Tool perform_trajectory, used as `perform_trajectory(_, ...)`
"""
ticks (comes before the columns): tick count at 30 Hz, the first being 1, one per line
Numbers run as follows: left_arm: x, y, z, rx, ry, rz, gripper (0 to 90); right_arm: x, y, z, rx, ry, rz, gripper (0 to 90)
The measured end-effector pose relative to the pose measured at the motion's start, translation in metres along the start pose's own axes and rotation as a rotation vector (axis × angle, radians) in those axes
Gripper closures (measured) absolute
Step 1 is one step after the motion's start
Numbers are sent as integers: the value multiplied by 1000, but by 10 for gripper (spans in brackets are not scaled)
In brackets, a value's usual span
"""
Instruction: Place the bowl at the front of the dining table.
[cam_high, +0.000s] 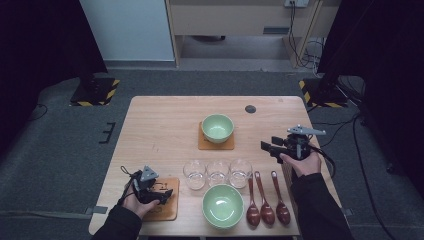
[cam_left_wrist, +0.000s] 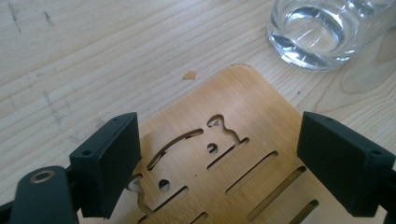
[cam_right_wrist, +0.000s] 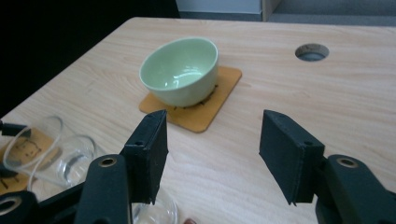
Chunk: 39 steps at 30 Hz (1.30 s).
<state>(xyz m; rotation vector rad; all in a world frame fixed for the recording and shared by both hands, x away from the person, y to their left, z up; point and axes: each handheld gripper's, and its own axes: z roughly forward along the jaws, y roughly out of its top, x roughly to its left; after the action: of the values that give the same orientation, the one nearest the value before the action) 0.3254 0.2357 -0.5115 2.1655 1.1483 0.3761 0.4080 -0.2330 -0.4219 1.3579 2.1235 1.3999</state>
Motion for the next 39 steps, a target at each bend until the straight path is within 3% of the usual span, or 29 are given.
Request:
perform_trajectory(9, -2, 4, -7, -55, 2, 0, 162, -6, -25, -7, 46, -19, 5, 394)
perform_trajectory(22, -4, 7, -19, -124, 14, -21, 212, -3, -53, -15, 121, -55, -10, 356)
perform_trajectory(27, -4, 8, -24, -156, 21, -25, 215, 0, -62, -17, 178, -64, -13, 366)
perform_trajectory(31, -4, 9, -27, -187, 19, -24, 219, 3, -72, -19, 247, -104, -37, 390)
perform_trajectory(39, -4, 10, -32, -224, 19, -22, 224, 0, -85, -25, 308, -141, -34, 445)
